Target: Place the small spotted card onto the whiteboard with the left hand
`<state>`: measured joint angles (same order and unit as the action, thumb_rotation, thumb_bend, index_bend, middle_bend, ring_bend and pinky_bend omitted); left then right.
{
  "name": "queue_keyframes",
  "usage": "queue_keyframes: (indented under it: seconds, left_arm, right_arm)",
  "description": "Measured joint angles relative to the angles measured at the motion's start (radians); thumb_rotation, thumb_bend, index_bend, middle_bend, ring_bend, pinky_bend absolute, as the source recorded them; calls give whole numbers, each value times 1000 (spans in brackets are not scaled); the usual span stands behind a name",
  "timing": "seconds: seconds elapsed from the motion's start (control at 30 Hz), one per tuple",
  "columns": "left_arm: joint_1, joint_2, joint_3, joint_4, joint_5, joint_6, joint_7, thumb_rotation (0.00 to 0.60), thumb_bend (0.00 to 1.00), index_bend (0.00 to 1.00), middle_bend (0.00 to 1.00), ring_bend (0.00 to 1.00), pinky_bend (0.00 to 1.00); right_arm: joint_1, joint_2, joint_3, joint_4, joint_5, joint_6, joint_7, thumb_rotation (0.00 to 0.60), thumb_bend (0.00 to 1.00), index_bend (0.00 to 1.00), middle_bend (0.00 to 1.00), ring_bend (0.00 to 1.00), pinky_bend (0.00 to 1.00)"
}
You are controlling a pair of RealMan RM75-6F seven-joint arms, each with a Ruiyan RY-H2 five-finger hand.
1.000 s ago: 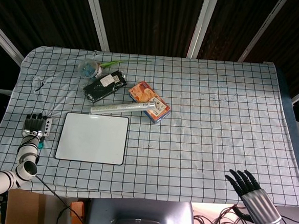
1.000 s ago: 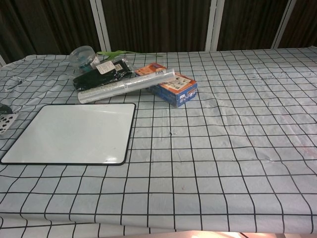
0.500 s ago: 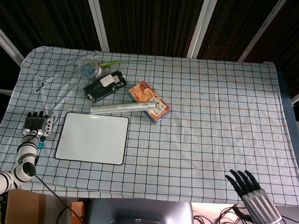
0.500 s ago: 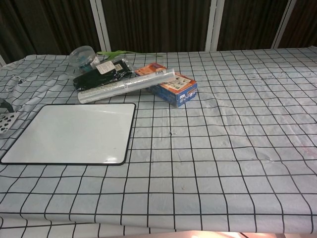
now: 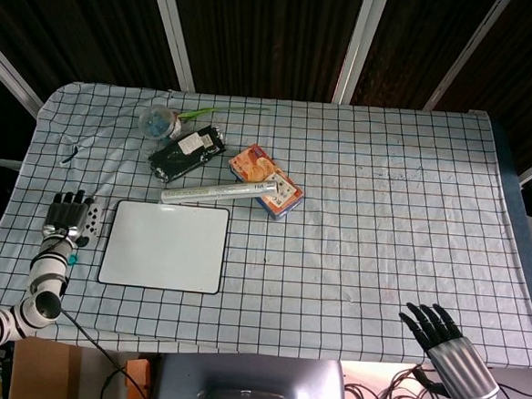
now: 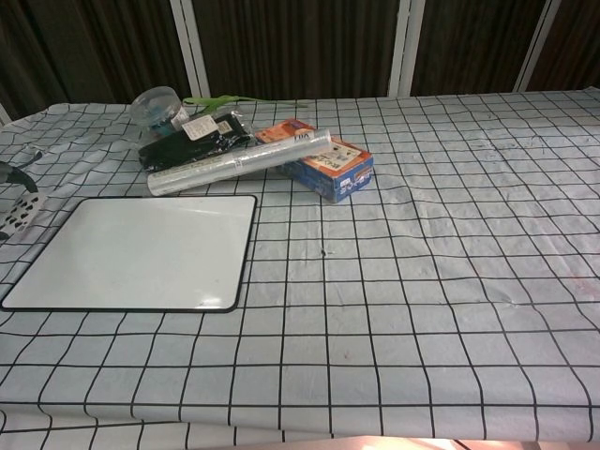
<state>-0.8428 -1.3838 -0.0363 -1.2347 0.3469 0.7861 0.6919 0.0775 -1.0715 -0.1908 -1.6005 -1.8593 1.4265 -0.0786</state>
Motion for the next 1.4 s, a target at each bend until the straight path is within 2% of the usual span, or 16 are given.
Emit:
queue_keyframes:
  seconds: [0.27,0.5,0.63,0.77,0.8,0.93,1.1,1.3,1.4]
  left_arm:
    - [-30,30,-40,-197,75,57,-17,600,300,311,0,0,0]
    - [-78,-38,-48,-284,129,130,27,600,300,291,0,0,0]
    - [-93,-86,-37,-280,136,160,66,600,301,177,0,0,0]
    - [-104,-104,-29,-266,84,164,95,600,301,11,0,0,0]
    - [-106,-106,-28,-262,67,161,99,600,301,1,0,0,0]
    - [-109,-93,-22,-275,53,153,102,600,303,0,0,0,0]
    - [-102,-42,-11,-346,64,175,100,600,304,2,0,0,1]
    - [-58,68,26,-446,115,278,98,600,334,171,0,0,2]
    - [-20,141,54,-478,113,292,86,600,334,194,0,0,3]
  right_arm:
    - [0,4,-4,5,-9,7,13,600,170,0,0,0,0]
    - [2,8,-7,4,-17,9,19,600,171,0,0,0,0]
    - [0,13,-11,9,-26,21,30,600,170,0,0,0,0]
    - [-5,17,-12,17,-30,39,48,600,170,0,0,0,0]
    - [-6,18,-13,21,-32,43,51,600,171,0,0,0,0]
    - [-8,19,-14,25,-36,45,54,600,171,0,0,0,0]
    - [-9,17,-11,25,-29,42,49,600,170,0,0,0,0]
    - [-8,14,-12,23,-31,35,39,600,170,0,0,0,0]
    - [-9,13,-15,21,-37,34,31,600,171,0,0,0,0]
